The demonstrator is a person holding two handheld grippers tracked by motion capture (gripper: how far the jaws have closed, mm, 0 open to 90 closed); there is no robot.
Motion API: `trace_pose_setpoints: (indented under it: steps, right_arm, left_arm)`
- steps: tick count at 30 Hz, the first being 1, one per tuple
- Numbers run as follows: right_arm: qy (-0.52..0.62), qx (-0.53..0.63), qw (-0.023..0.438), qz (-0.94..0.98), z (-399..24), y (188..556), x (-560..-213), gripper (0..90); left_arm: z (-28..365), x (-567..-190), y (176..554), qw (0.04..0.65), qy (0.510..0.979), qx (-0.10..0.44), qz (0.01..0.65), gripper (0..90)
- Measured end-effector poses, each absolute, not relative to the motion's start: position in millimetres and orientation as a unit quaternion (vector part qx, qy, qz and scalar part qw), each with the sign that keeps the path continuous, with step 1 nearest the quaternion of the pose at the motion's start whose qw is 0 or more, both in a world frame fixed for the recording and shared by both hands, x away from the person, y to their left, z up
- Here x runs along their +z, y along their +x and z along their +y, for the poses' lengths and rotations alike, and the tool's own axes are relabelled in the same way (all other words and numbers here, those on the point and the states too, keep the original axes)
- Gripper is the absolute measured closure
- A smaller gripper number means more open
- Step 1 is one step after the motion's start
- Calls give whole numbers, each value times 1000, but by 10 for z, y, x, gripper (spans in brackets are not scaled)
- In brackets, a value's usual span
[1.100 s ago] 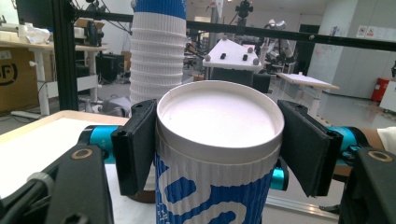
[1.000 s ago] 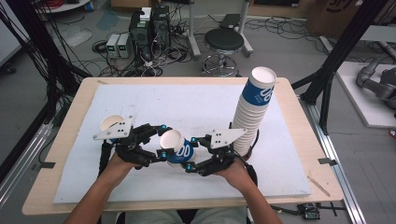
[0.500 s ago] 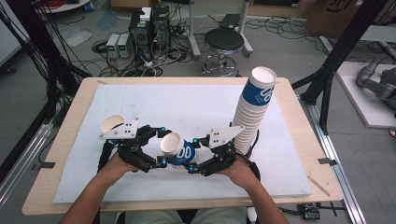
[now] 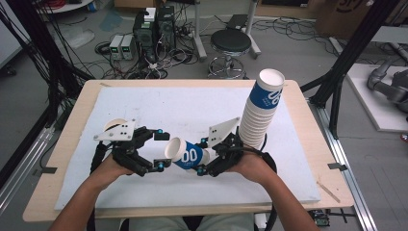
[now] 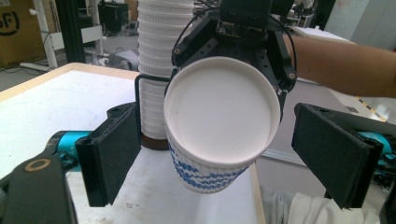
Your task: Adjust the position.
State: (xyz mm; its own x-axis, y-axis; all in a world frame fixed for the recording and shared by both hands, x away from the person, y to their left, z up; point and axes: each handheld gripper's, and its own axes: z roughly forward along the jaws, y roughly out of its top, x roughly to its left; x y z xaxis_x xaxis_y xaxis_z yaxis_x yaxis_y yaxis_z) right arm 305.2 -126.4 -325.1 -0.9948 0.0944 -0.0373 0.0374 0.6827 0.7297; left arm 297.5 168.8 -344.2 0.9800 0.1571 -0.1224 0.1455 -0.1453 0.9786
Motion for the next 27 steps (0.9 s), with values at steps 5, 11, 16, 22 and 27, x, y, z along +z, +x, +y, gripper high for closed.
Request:
trace_pose_setpoints:
  steps: [5,11,16,22,27]
  right_arm:
    - [26,344,34,938,-1167,3063,-3173,335]
    - [12,284,35,958,-1047,3094,-3099,335]
    - [6,257,32,966,-971,3093,-3039,334]
    - [-6,240,34,970,-899,3091,-3006,333]
    - [-8,227,29,974,-860,3080,-3017,334]
  left_arm:
    - [1686,-3392,2988,628,771,2,100,155]
    - [1646,-3413,2998,604,790,-4,106,155]
    - [1589,-3452,3010,588,802,-5,107,156]
    - [1522,-3504,3016,573,813,-25,101,161]
    - [1497,-3524,3027,568,816,-34,96,200]
